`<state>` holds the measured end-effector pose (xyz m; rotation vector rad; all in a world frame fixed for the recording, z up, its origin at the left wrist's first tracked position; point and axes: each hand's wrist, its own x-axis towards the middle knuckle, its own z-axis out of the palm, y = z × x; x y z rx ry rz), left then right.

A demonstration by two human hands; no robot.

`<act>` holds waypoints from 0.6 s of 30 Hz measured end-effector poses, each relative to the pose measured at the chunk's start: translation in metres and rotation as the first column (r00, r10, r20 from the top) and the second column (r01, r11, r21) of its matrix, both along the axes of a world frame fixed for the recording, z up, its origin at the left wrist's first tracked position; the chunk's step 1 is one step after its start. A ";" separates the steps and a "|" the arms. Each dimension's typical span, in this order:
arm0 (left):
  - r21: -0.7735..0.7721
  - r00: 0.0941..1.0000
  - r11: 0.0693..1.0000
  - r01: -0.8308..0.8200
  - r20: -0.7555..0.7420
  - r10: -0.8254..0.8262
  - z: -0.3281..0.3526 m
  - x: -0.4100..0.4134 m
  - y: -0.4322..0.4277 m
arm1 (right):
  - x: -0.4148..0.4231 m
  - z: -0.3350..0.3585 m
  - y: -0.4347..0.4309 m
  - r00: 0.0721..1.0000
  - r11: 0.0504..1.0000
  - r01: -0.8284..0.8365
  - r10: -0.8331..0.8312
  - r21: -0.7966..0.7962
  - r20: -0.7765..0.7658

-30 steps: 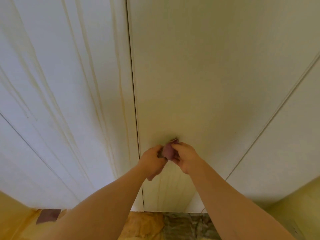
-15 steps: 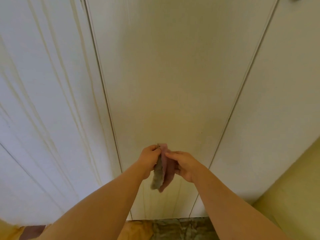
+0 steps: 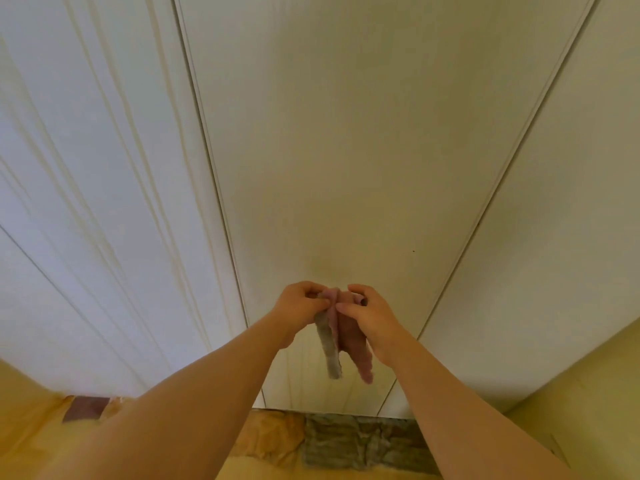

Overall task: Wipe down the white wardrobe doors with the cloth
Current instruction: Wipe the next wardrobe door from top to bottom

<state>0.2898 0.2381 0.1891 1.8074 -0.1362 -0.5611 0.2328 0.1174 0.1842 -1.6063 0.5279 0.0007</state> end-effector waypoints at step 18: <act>0.316 0.008 0.787 -0.529 0.930 -0.368 -0.123 0.095 0.029 | 0.090 -0.070 0.002 0.596 0.617 0.706 -0.252 -0.348 0.762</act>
